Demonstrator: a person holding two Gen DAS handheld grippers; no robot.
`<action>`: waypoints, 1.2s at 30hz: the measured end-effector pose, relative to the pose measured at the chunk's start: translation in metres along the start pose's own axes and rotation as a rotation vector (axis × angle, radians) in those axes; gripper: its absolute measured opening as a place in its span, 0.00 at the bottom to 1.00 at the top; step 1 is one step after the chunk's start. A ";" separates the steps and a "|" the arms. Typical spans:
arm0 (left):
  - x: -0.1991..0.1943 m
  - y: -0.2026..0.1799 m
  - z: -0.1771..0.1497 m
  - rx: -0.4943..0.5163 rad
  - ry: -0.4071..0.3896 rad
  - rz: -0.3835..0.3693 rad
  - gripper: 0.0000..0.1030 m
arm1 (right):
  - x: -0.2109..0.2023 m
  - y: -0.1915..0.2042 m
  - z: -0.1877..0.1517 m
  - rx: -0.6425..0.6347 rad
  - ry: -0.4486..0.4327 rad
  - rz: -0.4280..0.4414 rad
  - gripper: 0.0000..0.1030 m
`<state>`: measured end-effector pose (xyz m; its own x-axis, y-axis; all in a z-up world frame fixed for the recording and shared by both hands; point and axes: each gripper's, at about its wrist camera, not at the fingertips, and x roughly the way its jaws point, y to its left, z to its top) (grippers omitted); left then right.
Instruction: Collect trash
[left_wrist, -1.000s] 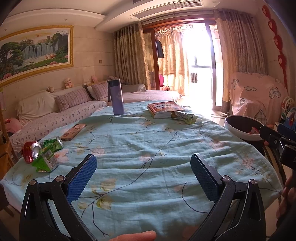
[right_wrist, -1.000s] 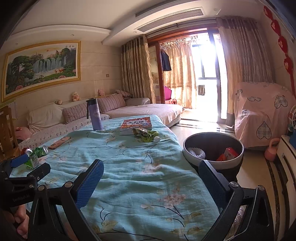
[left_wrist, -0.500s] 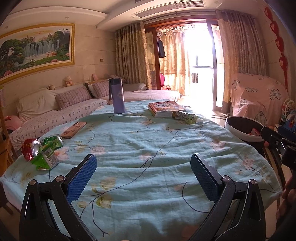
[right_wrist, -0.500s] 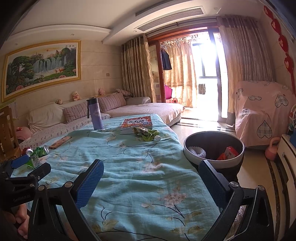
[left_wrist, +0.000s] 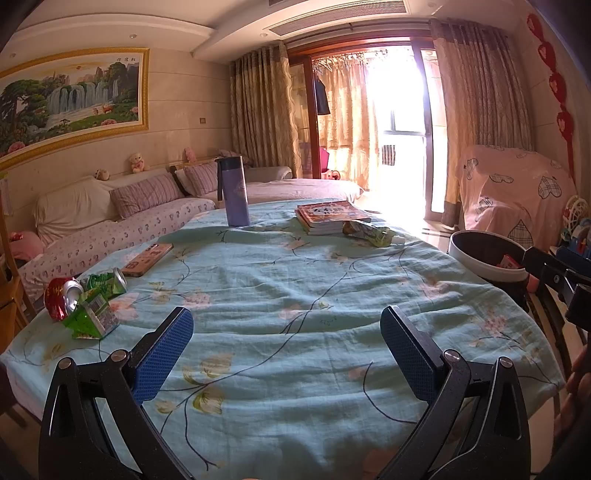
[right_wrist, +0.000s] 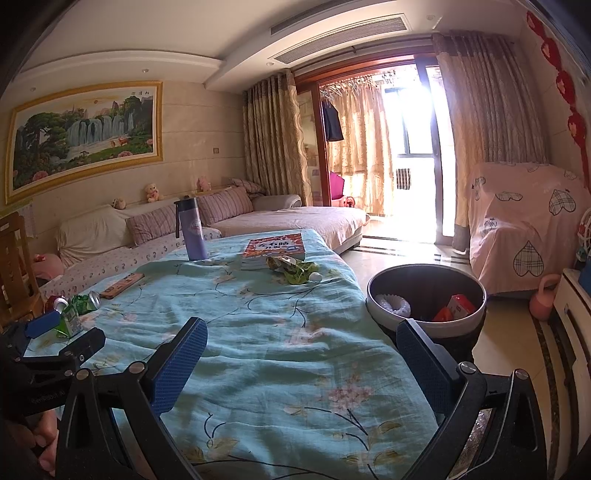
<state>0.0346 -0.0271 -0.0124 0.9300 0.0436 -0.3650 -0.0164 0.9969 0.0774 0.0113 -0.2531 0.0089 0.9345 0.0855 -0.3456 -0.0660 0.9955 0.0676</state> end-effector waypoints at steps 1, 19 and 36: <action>0.000 0.000 0.000 0.000 0.001 -0.001 1.00 | 0.000 0.000 0.000 0.000 0.001 0.000 1.00; 0.000 -0.001 0.000 0.003 0.001 -0.005 1.00 | -0.002 0.001 0.002 -0.003 0.004 0.002 1.00; -0.002 -0.003 0.002 0.011 -0.003 -0.007 1.00 | -0.002 0.001 0.002 -0.002 0.004 0.002 1.00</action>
<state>0.0337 -0.0305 -0.0107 0.9312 0.0369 -0.3627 -0.0064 0.9964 0.0850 0.0096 -0.2523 0.0113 0.9330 0.0878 -0.3491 -0.0687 0.9954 0.0669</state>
